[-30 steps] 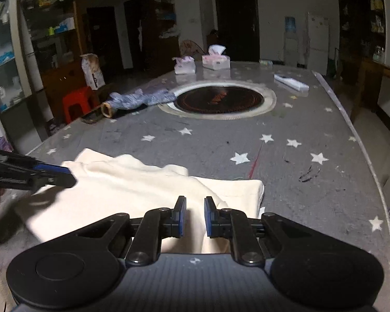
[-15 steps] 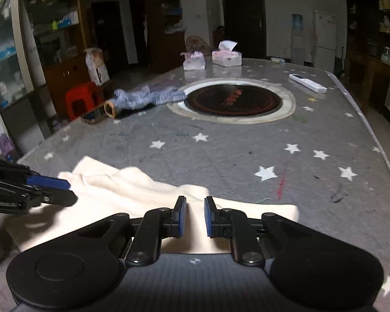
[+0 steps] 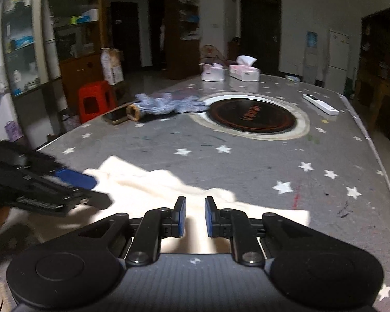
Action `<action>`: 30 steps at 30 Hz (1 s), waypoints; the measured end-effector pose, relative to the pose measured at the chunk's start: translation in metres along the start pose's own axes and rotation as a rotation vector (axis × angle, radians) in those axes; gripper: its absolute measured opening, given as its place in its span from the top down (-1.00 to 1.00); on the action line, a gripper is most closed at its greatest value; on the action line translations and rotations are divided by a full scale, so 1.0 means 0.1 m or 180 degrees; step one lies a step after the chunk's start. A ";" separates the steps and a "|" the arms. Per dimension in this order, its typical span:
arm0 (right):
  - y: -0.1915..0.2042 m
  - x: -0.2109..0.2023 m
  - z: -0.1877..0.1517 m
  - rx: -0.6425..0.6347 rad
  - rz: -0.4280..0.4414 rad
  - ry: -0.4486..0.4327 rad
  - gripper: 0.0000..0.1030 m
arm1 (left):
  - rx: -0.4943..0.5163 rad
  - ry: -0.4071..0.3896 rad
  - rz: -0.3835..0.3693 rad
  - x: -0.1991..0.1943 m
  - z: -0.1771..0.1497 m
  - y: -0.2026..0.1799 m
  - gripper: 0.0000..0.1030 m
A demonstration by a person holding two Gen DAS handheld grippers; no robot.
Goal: Fold clothes
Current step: 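Move both grippers to the side edge of the folded sweatshirt, then open both grippers and lower them onto the sweatshirt's side edge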
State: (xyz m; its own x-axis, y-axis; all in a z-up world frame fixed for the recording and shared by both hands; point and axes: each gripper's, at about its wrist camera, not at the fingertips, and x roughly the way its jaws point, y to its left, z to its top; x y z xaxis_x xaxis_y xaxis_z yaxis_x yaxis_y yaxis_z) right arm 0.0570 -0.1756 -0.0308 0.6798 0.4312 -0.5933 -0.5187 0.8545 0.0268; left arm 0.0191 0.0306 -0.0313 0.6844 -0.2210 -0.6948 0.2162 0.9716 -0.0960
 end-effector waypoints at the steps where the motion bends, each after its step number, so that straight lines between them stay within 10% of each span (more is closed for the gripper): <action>1: 0.03 -0.01 -0.01 -0.0027 0.0029 0.0004 0.72 | 0.0006 0.0004 0.0010 0.00 0.00 -0.01 0.03; 30: 0.33 -0.19 -0.30 -0.0295 0.0101 0.0100 0.15 | 0.0168 0.0017 0.0405 -0.11 0.00 -0.28 -0.42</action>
State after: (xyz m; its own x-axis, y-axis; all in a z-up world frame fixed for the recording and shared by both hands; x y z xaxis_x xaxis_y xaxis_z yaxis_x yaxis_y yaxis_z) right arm 0.0113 -0.1641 -0.0426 0.6465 0.4470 -0.6182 -0.5864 0.8096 -0.0278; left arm 0.0052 0.0056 -0.0207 0.7049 -0.0957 -0.7028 0.1643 0.9859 0.0305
